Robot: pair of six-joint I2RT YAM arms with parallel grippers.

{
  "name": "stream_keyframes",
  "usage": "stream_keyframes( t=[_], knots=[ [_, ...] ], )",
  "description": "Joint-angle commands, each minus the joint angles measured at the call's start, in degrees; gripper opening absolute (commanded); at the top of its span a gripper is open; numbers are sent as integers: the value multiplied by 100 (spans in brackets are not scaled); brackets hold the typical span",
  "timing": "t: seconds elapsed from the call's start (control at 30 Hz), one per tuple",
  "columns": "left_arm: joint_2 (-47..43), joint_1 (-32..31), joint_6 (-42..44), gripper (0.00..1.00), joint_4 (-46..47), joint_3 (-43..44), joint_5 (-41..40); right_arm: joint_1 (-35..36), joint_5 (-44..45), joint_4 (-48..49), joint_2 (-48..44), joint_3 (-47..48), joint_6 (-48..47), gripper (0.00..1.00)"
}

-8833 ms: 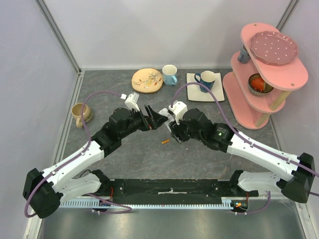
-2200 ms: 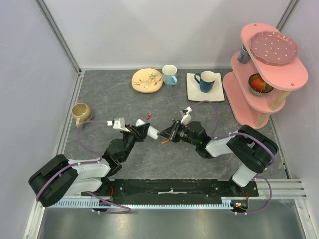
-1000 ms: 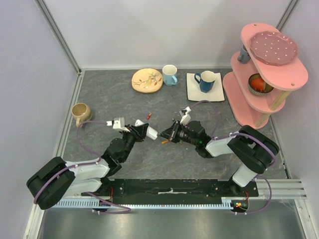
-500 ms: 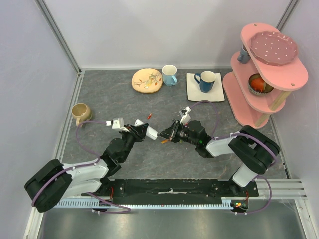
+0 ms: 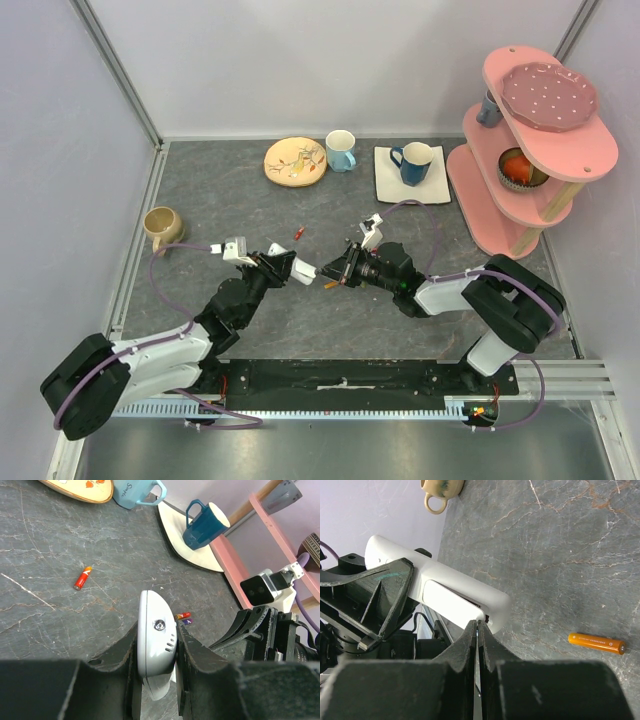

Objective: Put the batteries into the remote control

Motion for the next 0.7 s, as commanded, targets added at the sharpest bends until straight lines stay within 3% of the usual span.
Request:
stream_keyframes(
  t=[0.0,0.37,0.67],
  knots=[
    [-134,-60,-224,2,-299,167,228,53,-84,340,-244,178,-87,8],
    [-345,-60,-593,2,-369,211,518,45,-128,165,-314,152,-148,9],
    [-635,-60,-804,2,-1010,395,896,45,-163,-362,-569,196,-438,11]
  ],
)
